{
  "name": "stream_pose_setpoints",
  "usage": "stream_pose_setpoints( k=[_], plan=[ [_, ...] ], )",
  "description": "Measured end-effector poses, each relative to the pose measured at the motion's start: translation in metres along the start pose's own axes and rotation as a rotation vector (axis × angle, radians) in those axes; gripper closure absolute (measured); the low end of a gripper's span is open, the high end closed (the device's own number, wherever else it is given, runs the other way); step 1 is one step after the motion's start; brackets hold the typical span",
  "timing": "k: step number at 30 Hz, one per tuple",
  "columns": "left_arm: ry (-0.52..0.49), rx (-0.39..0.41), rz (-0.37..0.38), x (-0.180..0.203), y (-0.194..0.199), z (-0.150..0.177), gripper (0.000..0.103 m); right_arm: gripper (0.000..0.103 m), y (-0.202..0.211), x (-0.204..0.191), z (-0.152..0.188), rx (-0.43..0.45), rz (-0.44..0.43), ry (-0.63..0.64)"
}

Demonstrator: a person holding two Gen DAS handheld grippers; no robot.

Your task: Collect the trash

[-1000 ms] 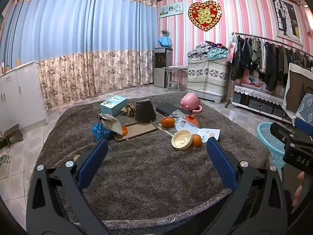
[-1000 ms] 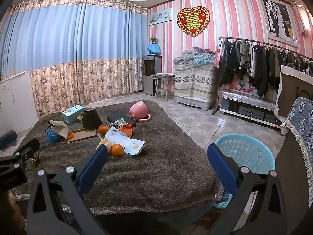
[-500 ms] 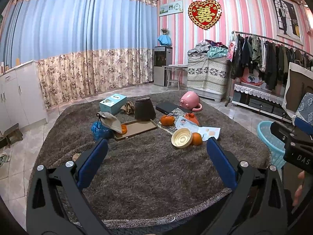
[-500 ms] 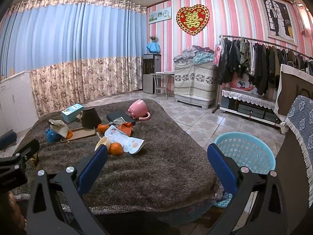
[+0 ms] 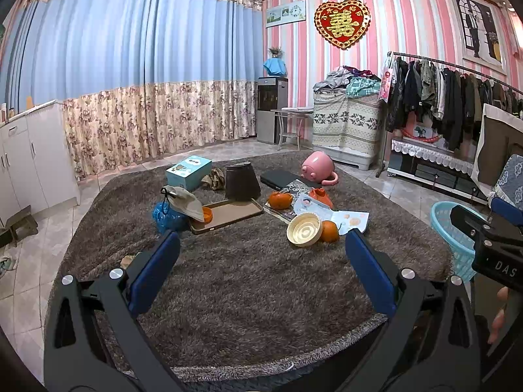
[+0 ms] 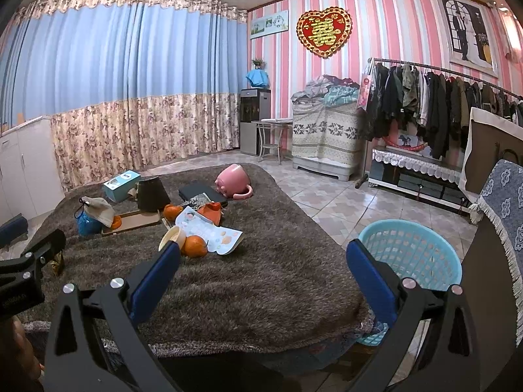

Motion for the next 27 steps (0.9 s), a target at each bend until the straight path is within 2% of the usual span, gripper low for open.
stream_pose_setpoints(
  k=[27],
  plan=[
    [-0.001, -0.004, 0.0, -0.0004, -0.0012, 0.0018, 0.005, 0.004, -0.0005, 0.001, 0.0004, -0.004, 0.0, 0.0]
  ],
)
Point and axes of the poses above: each gripper's, at about its wrist camera, not at the fingertips, and y roughly against the way its jaws point, x to its right, z to its underside, the point moved 7 cm from there along -y, roughly the way its jaws point, and after that the axes turned 2 degrees about -y, right-handed, at the moved point
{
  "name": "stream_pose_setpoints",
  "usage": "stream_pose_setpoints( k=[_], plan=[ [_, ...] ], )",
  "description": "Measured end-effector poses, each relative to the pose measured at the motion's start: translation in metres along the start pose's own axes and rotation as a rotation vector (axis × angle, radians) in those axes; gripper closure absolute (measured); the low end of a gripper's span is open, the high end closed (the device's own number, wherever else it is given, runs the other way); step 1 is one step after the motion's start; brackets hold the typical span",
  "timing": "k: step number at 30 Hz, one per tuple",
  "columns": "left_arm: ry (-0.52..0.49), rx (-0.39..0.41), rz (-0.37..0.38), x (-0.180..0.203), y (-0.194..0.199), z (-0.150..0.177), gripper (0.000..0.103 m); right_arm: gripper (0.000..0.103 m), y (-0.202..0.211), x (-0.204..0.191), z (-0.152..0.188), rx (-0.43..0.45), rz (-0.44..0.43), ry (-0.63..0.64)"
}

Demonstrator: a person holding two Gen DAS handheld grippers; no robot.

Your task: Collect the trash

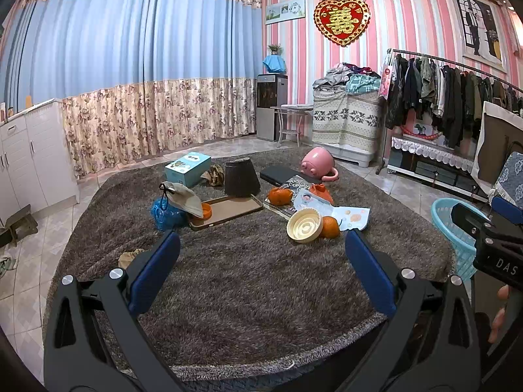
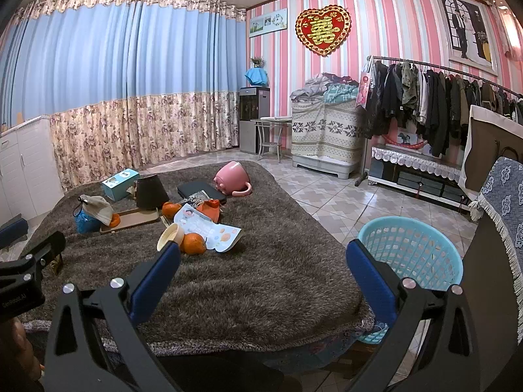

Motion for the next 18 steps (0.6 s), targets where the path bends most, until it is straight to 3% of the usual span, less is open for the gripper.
stream_pose_setpoints(
  k=[18],
  plan=[
    [-0.001, -0.001, 0.0, -0.0001, -0.0007, -0.0003, 0.005, 0.004, 0.0004, 0.0004, -0.0013, 0.0, -0.002, 0.001]
  ],
)
Point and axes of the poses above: each gripper's, at about its wrist camera, not at the fingertips, and y roughly against the way its jaws point, x to its right, z to its underside, the point moved 7 cm from there along -y, roughly the way its jaws point, and after that the axes turned 2 degrees about -y, right-handed, at the moved point
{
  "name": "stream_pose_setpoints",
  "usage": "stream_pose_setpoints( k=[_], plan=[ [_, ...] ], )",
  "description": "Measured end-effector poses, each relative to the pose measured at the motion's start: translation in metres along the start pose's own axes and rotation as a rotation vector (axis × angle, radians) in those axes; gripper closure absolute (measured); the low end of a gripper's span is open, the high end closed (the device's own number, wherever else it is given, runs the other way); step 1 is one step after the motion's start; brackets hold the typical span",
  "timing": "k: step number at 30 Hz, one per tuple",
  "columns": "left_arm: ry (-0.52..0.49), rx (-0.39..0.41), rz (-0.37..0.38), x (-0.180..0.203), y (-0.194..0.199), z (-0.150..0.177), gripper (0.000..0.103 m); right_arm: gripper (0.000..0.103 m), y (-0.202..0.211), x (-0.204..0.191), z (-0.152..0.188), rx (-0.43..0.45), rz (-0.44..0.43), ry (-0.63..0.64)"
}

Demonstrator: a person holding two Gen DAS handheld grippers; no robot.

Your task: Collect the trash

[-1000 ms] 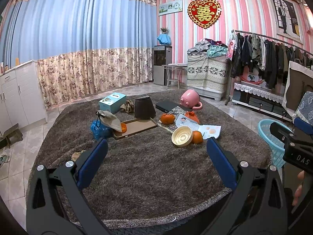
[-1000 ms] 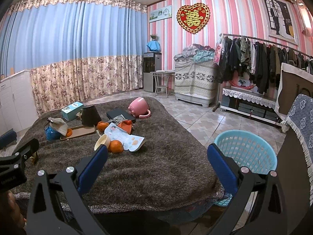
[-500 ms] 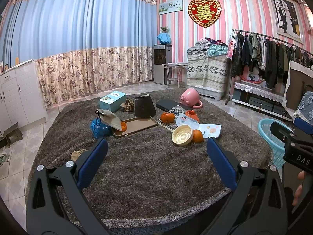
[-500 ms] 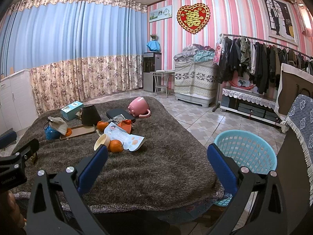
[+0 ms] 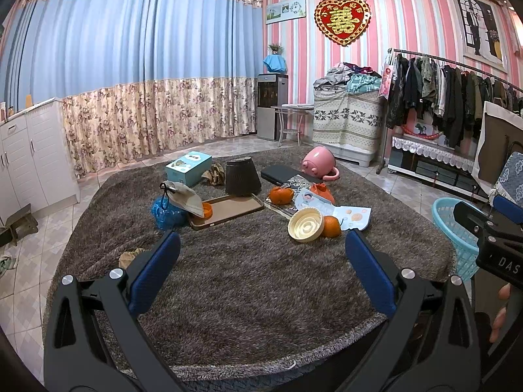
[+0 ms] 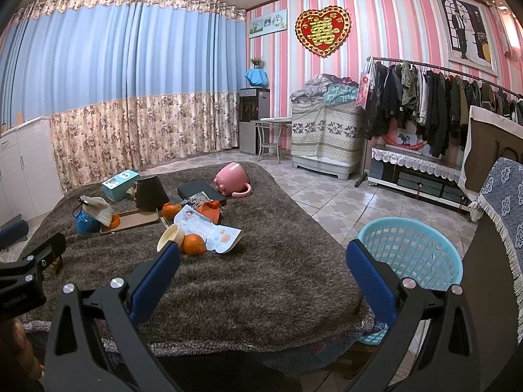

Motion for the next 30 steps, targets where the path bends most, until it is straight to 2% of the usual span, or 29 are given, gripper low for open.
stream_pose_setpoints(
  k=[22, 30],
  plan=[
    [-0.006, -0.007, 0.0, 0.0, -0.004, 0.006, 0.005, 0.004, -0.011, 0.0, 0.009, -0.018, -0.01, -0.019],
    [-0.002, -0.02, -0.017, -0.014, -0.022, 0.029, 0.005, 0.004, -0.023, 0.009, 0.015, -0.039, -0.009, -0.041]
  ],
)
Point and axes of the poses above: each gripper's, at about its wrist camera, not at the fingertips, and y roughly against the way its jaws point, x to its right, z to its underside, the point moved 7 cm from there along -y, roughly the way its jaws point, and after that the axes turned 2 degrees about -y, right-handed, at the moved point
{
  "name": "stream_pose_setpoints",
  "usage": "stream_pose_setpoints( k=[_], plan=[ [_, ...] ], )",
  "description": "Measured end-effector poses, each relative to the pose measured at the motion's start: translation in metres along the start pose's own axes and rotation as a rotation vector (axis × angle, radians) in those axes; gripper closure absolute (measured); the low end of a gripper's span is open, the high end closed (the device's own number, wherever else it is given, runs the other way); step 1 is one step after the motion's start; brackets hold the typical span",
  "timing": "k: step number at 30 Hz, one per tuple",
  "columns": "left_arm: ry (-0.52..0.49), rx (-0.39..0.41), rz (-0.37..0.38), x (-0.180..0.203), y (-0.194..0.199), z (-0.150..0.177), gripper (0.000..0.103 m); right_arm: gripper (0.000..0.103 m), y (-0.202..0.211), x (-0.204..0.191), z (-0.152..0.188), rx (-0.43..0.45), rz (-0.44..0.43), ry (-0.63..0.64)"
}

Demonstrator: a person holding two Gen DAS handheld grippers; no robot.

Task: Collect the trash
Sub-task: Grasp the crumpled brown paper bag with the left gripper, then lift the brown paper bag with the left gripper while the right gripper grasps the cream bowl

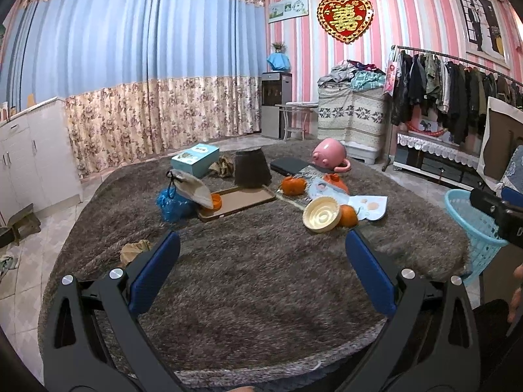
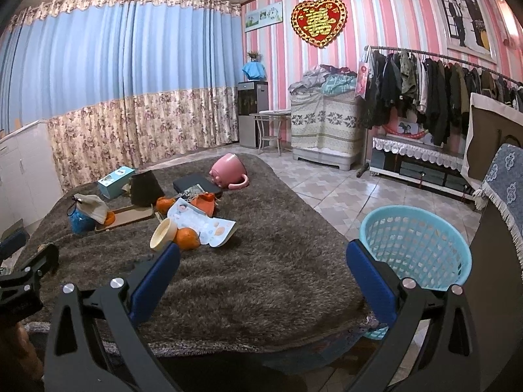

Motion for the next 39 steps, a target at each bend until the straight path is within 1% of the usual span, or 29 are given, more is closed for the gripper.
stream_pose_setpoints(
  k=[5, 9, 12, 14, 17, 19, 22, 25, 26, 27, 29, 30, 32, 33, 35, 36, 38, 39],
  plan=[
    [0.008, -0.04, 0.008, -0.016, -0.017, 0.008, 0.005, 0.004, -0.005, 0.0, 0.0, 0.007, 0.003, 0.023],
    [0.016, -0.061, -0.027, -0.032, -0.027, 0.009, 0.005, 0.004, -0.01, -0.004, -0.001, 0.02, -0.016, 0.03],
    [0.024, -0.074, -0.071, -0.051, -0.034, 0.009, 0.005, 0.004, -0.011, -0.002, -0.006, 0.047, -0.023, 0.028],
    [0.023, -0.08, -0.1, -0.066, -0.038, 0.009, 0.005, 0.004, -0.017, -0.002, -0.007, 0.032, -0.03, 0.017],
    [0.04, -0.091, -0.148, -0.09, -0.044, 0.01, 0.005, 0.004, -0.032, -0.003, 0.0, -0.053, -0.025, 0.013],
    [0.055, -0.107, -0.168, -0.102, -0.049, 0.011, 0.005, 0.004, -0.039, -0.004, 0.004, -0.078, -0.022, 0.022],
    [0.1, -0.129, -0.193, -0.124, -0.056, 0.018, 0.005, 0.004, -0.041, -0.009, 0.005, -0.072, -0.016, 0.039],
    [0.106, -0.166, -0.215, -0.138, -0.068, 0.028, 0.006, 0.004, -0.042, -0.013, 0.004, -0.068, -0.014, 0.055],
    [0.104, -0.177, -0.229, -0.143, -0.071, 0.031, 0.007, 0.004, -0.043, -0.013, 0.004, -0.068, -0.006, 0.057],
    [0.103, -0.184, -0.229, -0.145, -0.074, 0.033, 0.009, 0.004, -0.044, -0.013, 0.005, -0.067, 0.003, 0.055],
    [0.1, -0.234, -0.216, -0.148, -0.085, 0.042, 0.016, 0.004, -0.047, -0.009, 0.007, -0.069, 0.017, 0.048],
    [0.103, -0.25, -0.209, -0.149, -0.088, 0.045, 0.018, 0.004, -0.049, -0.007, 0.008, -0.074, 0.032, 0.045],
    [0.124, -0.289, -0.169, -0.15, -0.096, 0.051, 0.027, 0.004, -0.053, -0.003, 0.01, -0.085, 0.051, 0.038],
    [0.136, -0.3, -0.151, -0.15, -0.098, 0.054, 0.029, 0.004, -0.054, -0.001, 0.011, -0.092, 0.053, 0.031],
    [0.161, -0.313, -0.106, -0.147, -0.101, 0.057, 0.041, 0.004, -0.057, 0.003, 0.012, -0.109, 0.052, 0.009],
    [0.163, -0.316, -0.097, -0.146, -0.103, 0.058, 0.044, 0.004, -0.058, 0.004, 0.012, -0.113, 0.051, 0.003],
    [0.166, -0.328, -0.085, -0.144, -0.107, 0.059, 0.053, 0.004, -0.058, 0.006, 0.012, -0.117, 0.057, 0.003],
    [0.169, -0.33, -0.083, -0.144, -0.107, 0.059, 0.055, 0.004, -0.059, 0.006, 0.011, -0.117, 0.059, 0.005]
  ],
)
Point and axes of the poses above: each gripper's, at about its wrist camera, not at the fingertips, and y roughly against the way its jaws point, x to its right, z to its underside, the point moved 7 cm from there along -y, roughly the way its jaws point, and after that the axes turned 2 degrees about -y, right-handed, at the moved point
